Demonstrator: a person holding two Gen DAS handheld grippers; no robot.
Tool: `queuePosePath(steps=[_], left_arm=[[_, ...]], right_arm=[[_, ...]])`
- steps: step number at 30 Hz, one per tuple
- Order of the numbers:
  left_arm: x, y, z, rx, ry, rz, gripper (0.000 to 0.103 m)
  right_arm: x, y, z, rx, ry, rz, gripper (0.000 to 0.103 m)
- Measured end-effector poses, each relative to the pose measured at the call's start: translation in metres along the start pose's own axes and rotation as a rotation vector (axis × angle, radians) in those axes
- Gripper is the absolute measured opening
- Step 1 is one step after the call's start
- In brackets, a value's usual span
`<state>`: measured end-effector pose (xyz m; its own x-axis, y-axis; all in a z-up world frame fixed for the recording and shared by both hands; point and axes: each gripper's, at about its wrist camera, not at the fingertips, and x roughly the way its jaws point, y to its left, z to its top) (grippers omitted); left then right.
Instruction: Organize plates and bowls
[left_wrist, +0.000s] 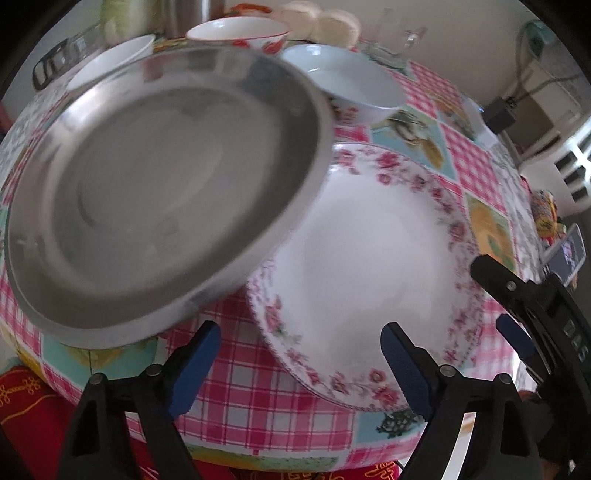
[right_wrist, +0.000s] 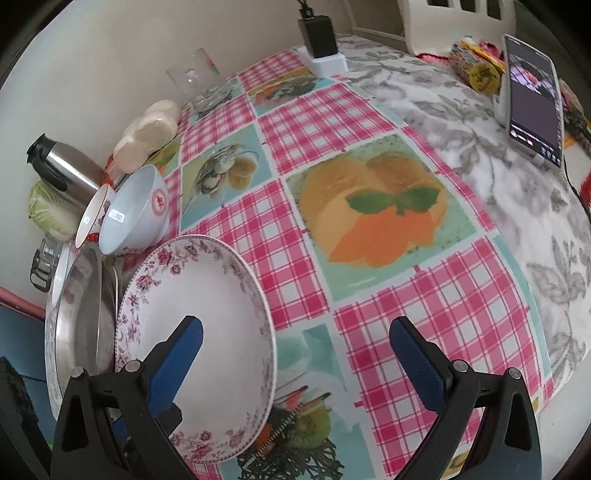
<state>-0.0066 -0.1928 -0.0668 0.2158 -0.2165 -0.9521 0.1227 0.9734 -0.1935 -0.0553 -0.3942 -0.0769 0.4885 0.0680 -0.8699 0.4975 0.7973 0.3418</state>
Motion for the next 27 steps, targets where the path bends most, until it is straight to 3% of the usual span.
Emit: queuePosePath(steps=[4,6,8,10,14,20,24,27], left_arm=[[0.004,0.008,0.003,-0.033,0.0,0.011,0.086],[0.003,0.011,0.003,-0.043,-0.006,0.011,0.085],[0.002,0.012,0.003,-0.049,-0.009,0.007,0.084],[0.002,0.013,0.004,-0.05,-0.013,0.007,0.083],[0.002,0.015,0.006,-0.061,-0.028,0.01,0.075],[0.002,0.02,0.012,-0.096,-0.06,0.022,0.057],[0.002,0.026,0.014,-0.119,-0.077,0.029,0.037],[0.002,0.025,0.014,-0.113,-0.07,-0.016,0.023]], right_arm=[[0.003,0.006,0.0,-0.019,-0.01,0.019,0.1],[0.002,0.008,0.001,-0.019,-0.019,0.04,0.095],[0.002,0.008,0.001,-0.016,-0.021,0.06,0.079],[0.003,0.008,0.001,-0.011,-0.018,0.073,0.075],[0.006,0.007,0.004,0.004,-0.01,0.11,0.053],[0.008,0.005,0.001,0.012,-0.003,0.108,0.026],[0.012,0.001,0.0,0.03,0.011,0.091,0.017],[0.013,-0.003,0.0,0.048,0.016,0.102,0.014]])
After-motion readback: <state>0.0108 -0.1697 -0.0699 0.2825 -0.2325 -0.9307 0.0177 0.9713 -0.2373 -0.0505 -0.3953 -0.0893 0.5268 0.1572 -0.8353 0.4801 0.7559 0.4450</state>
